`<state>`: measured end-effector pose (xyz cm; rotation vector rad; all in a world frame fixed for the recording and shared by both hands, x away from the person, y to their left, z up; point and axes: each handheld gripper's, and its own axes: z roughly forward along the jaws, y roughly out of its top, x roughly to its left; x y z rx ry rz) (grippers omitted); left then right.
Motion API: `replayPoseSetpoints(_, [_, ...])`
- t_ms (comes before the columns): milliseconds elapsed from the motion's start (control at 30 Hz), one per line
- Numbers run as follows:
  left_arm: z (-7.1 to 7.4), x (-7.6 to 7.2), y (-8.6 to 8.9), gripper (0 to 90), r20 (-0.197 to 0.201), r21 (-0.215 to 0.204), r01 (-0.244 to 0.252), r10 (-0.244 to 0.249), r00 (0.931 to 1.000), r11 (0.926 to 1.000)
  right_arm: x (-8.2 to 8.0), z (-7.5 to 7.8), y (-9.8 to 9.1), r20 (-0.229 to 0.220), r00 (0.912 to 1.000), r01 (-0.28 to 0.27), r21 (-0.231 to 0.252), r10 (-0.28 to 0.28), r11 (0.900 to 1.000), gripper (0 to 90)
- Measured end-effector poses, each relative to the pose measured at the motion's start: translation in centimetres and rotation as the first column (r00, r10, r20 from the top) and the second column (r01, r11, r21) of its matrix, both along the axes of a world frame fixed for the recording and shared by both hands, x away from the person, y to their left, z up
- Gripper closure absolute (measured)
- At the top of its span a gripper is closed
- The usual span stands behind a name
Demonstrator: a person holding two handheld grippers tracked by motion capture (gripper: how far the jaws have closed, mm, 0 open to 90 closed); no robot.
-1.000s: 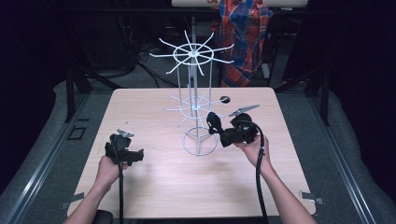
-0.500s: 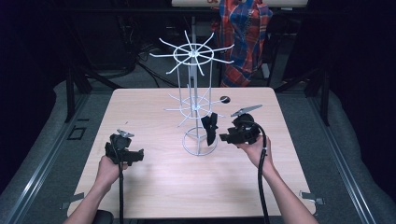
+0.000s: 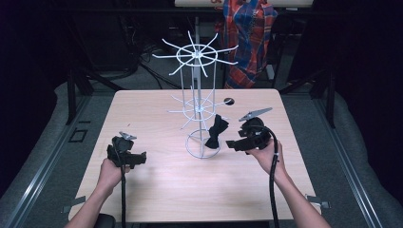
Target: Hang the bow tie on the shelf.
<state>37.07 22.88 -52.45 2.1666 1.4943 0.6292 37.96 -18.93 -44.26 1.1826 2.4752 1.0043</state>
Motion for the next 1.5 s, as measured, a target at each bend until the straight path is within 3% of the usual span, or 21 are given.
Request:
replayPoseSetpoints(267, [0.0,0.0,0.0,15.6,-0.001,0.002,-0.002,0.002,1.0000,1.0000,-1.3,0.5,-1.4,-0.005,1.0000,-0.003,-0.015,0.003,0.9999,21.7])
replayPoseSetpoints(333, [0.0,0.0,-0.1,15.5,-0.002,0.001,-0.002,0.002,1.0000,1.0000,-2.0,0.5,-2.1,-0.004,1.0000,-0.006,-0.041,0.006,0.9992,16.7])
replayPoseSetpoints(567, [0.0,0.0,-0.1,15.6,0.000,0.002,-0.003,0.003,1.0000,1.0000,-3.2,0.1,-3.5,-0.011,0.9999,0.010,-0.055,-0.010,0.9984,14.4])
replayPoseSetpoints(667, [0.0,0.0,-0.1,15.5,0.002,0.002,-0.003,0.003,1.0000,1.0000,-3.7,-0.1,-4.2,-0.014,0.9998,0.013,-0.083,-0.014,0.9965,13.9])
replayPoseSetpoints(1100, [0.0,0.0,-0.2,15.5,0.002,0.004,0.003,-0.003,1.0000,1.0000,-5.0,-3.4,-7.0,-0.083,0.9956,0.028,-0.185,-0.044,0.9823,7.5])
replayPoseSetpoints(1167, [0.0,0.0,-0.2,15.6,0.003,0.004,0.005,-0.005,1.0000,1.0000,-5.1,-3.6,-7.1,-0.093,0.9943,0.034,-0.186,-0.052,0.9820,7.4])
replayPoseSetpoints(1200, [0.0,0.0,-0.2,15.6,0.005,0.003,0.005,-0.006,1.0000,1.0000,-5.1,-4.1,-7.3,-0.090,0.9942,0.039,-0.217,-0.060,0.9755,7.4])
replayPoseSetpoints(1267, [0.0,0.0,-0.2,15.6,0.005,0.003,0.005,-0.005,1.0000,1.0000,-5.1,-4.4,-7.3,-0.084,0.9945,0.041,-0.224,-0.061,0.9737,7.3])
replayPoseSetpoints(1333, [0.0,0.0,-0.2,15.6,0.003,0.003,0.006,-0.006,1.0000,1.0000,-4.9,-5.1,-7.3,-0.106,0.9927,0.031,-0.236,-0.057,0.9713,7.4])
replayPoseSetpoints(1433, [0.0,0.0,-0.3,15.6,0.003,0.004,0.005,-0.005,1.0000,1.0000,-4.7,-5.6,-7.3,-0.114,0.9921,0.019,-0.270,-0.052,0.9626,7.4])
replayPoseSetpoints(1500, [0.0,0.0,-0.3,15.5,0.003,0.005,0.005,-0.005,1.0000,1.0000,-4.7,-5.9,-7.2,-0.113,0.9923,0.019,-0.267,-0.051,0.9636,7.4])
